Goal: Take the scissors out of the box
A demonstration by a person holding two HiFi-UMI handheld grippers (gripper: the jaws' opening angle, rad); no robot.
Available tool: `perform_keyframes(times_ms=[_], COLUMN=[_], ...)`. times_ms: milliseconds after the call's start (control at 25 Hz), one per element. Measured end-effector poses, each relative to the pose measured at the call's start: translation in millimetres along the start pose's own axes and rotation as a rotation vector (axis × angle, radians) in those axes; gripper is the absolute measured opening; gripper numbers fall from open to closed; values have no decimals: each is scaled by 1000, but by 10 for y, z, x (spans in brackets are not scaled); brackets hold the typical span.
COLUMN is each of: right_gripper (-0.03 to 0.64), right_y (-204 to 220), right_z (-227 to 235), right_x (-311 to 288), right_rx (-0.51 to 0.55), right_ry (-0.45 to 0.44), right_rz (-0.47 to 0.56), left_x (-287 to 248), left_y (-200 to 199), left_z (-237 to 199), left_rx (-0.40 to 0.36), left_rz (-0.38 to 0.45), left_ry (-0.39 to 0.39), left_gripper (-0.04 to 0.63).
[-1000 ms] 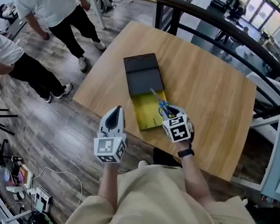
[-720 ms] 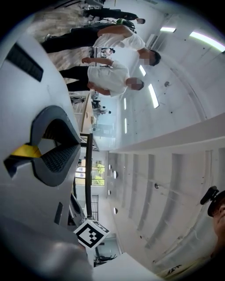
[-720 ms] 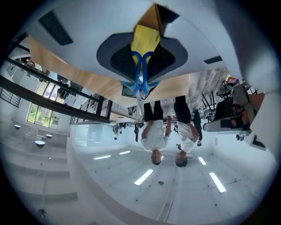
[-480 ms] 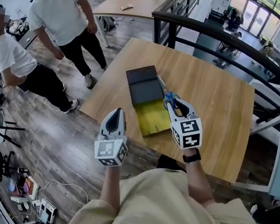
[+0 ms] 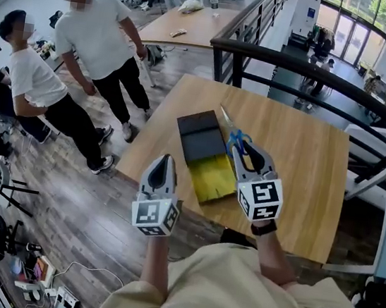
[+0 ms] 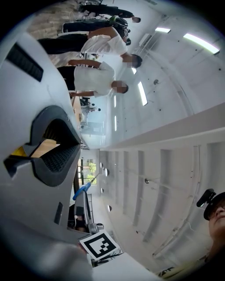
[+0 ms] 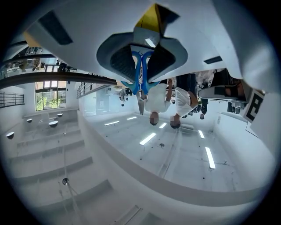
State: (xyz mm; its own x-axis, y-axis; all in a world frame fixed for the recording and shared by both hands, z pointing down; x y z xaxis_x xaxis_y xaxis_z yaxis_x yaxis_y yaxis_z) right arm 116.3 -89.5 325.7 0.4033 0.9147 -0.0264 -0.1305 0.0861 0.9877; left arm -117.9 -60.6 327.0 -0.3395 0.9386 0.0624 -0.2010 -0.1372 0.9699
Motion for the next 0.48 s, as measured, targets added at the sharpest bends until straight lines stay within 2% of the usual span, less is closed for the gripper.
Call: perform_keyframes(times_ms=[480], right_gripper=[83], right_y=[-162], right_z=[17], right_x=[30], right_rx=[21], right_ry=[3], right_rz=[34], left_x=[-53], left_y=[-96], left_z=[48], left_rx=[3], left_rz=[32], left_ry=[5], left_gripper=[9])
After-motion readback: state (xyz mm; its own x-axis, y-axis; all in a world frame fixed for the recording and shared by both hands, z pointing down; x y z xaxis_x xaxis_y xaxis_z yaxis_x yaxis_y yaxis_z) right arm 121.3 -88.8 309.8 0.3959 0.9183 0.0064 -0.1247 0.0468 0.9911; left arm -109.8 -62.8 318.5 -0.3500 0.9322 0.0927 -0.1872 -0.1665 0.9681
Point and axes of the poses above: the fingertips, and each gripper's own axes: x backward along the fingers, z to its right, y out of its underside, the point moved 7 cm from there along x, backward along the fingers, and after that the axes turned 14 degrees about -x, right-handed, at the moved point
